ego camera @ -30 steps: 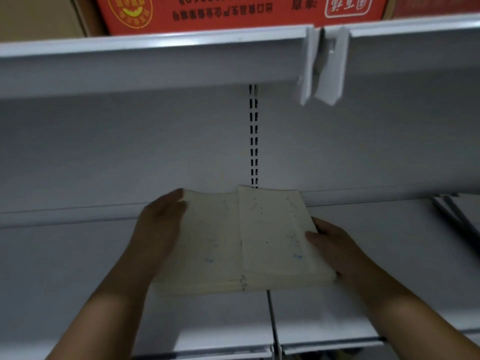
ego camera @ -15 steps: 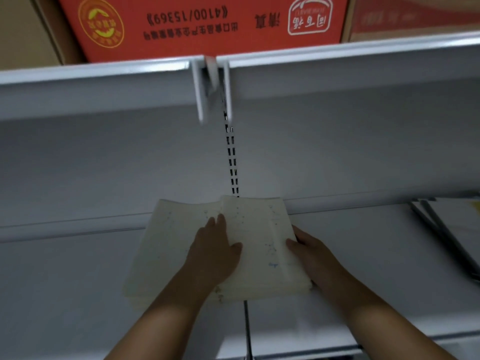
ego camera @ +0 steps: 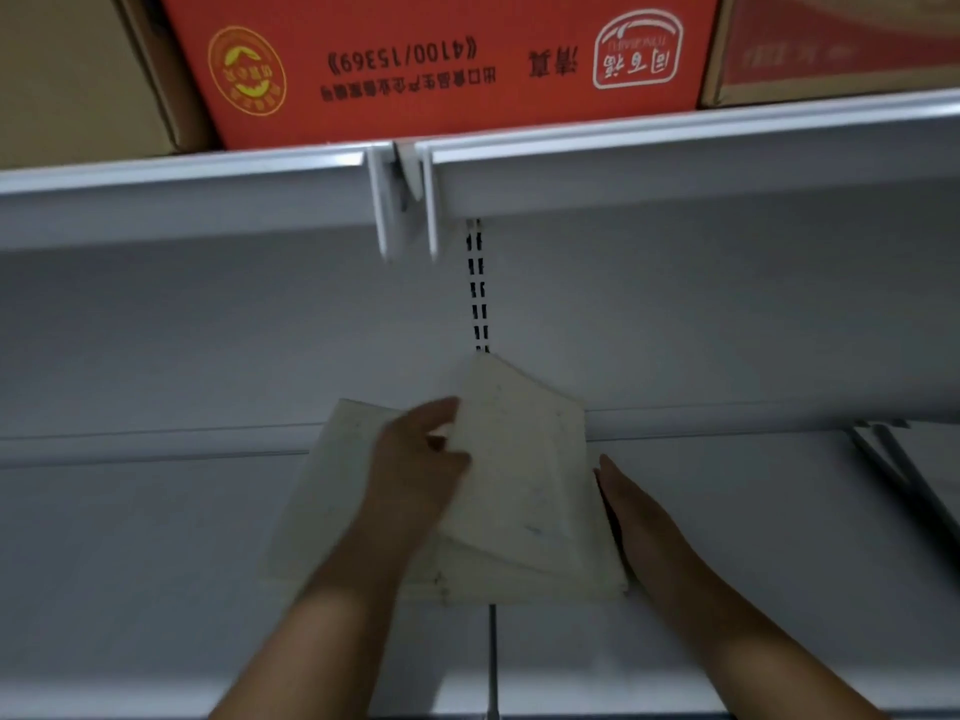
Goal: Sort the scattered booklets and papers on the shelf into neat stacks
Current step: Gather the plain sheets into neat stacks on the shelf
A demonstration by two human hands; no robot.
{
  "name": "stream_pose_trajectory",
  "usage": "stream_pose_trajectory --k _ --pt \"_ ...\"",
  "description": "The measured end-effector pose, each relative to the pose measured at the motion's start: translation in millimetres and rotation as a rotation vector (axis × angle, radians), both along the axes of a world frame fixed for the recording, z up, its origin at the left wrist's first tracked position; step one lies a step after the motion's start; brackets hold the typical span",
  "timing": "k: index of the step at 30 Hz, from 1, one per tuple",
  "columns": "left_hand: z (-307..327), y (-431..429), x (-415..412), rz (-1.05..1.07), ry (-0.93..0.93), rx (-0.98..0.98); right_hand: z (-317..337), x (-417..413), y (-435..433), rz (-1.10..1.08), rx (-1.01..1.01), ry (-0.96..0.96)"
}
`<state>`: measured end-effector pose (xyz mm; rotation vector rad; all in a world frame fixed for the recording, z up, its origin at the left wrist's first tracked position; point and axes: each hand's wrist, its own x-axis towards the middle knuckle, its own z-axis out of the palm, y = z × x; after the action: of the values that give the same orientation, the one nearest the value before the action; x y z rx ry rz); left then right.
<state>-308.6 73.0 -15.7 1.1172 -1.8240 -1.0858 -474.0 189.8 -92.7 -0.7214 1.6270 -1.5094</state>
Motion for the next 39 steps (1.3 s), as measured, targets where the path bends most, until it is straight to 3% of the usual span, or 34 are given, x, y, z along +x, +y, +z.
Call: stream_pose_trajectory --k 2,4,6,10,19,23,25,28,32,39 --pt "20 -21 26 0.053 0.183 0.146 6 2 2 0.033 0.001 0.059" --pt "36 -38 61 0.115 0.213 0.180 5 0 3 0.101 0.006 0.177" --pt "39 -49 95 0.195 0.182 0.201 4 -2 5 0.141 0.008 0.239" --pt "17 -56 126 0.292 -0.050 0.212 2 -3 3 0.110 -0.027 0.168" --pt "0 -44 105 0.138 -0.283 0.101 4 0 -1 0.084 -0.021 0.192" --pt "0 -46 133 -0.128 -0.428 0.379 8 -4 3 0.211 0.010 0.222" --pt "-2 -38 142 -0.232 -0.509 0.459 9 -7 9 0.333 0.123 0.313" --pt "-17 -35 144 -0.209 -0.479 0.412 10 -8 15 0.496 0.331 0.534" --pt "-28 -37 146 -0.206 -0.448 0.296 9 -5 14 0.513 0.363 0.824" --pt "-25 -34 142 -0.244 -0.304 0.257 12 -1 16 0.391 0.328 0.834"
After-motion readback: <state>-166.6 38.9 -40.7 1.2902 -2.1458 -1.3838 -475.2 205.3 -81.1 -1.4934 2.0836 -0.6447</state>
